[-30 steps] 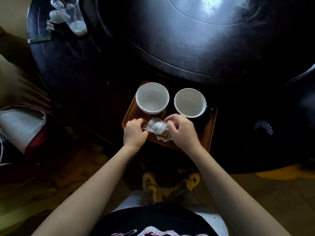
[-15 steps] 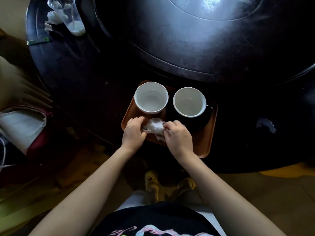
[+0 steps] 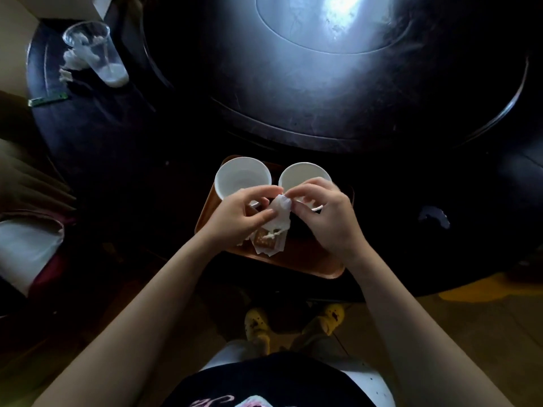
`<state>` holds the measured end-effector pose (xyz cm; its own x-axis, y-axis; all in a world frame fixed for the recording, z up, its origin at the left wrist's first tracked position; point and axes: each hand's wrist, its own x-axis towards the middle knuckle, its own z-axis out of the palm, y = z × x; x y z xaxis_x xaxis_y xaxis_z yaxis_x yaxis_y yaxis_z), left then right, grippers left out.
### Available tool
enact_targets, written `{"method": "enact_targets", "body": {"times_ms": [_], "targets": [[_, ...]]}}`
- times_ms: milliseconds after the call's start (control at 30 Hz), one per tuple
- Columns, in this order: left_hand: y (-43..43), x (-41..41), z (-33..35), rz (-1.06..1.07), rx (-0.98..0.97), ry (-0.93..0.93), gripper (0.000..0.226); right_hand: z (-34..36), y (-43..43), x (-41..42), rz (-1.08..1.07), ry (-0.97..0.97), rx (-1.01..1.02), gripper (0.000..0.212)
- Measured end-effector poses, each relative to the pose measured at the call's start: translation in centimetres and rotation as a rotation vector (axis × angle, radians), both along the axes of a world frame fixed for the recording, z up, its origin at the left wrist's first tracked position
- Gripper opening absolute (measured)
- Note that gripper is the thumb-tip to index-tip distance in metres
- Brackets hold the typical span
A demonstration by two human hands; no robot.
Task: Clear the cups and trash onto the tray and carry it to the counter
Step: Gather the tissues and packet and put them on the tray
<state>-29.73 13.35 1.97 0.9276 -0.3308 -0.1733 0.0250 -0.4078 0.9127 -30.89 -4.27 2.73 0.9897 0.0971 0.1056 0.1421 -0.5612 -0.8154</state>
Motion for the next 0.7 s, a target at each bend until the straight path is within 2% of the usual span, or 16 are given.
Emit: {"method": "enact_targets", "body": {"times_ms": [100,267,333,467,600,700], "targets": [[-1.7,0.3,0.4,-0.032,-0.085,0.038,0.024,0.8,-1.3,0.3,-0.008,0.130,0.207,0.019],[-4.2,0.8,0.7,0.091,-0.179,0.092,0.004,0.6,-3.5,-0.6,-0.206,0.264,0.516,0.014],[-5.5,1.0,0.8,0.132,-0.219,0.145,0.004,0.3,-4.3,-1.4,-0.214,0.317,0.580,0.012],[-8.7,1.3,0.7,0.082,-0.275,0.220,0.005,-0.3,-5.8,-2.7,-0.300,0.320,0.559,0.015],[-13.2,1.4,0.7,0.077,-0.451,0.375,0.017,-0.3,-8.8,-3.4,-0.510,0.316,0.662,0.014],[-16.6,1.9,0.8,-0.012,-0.447,0.359,0.032,0.0,-11.9,-3.7,-0.568,0.303,0.646,0.017]]}}
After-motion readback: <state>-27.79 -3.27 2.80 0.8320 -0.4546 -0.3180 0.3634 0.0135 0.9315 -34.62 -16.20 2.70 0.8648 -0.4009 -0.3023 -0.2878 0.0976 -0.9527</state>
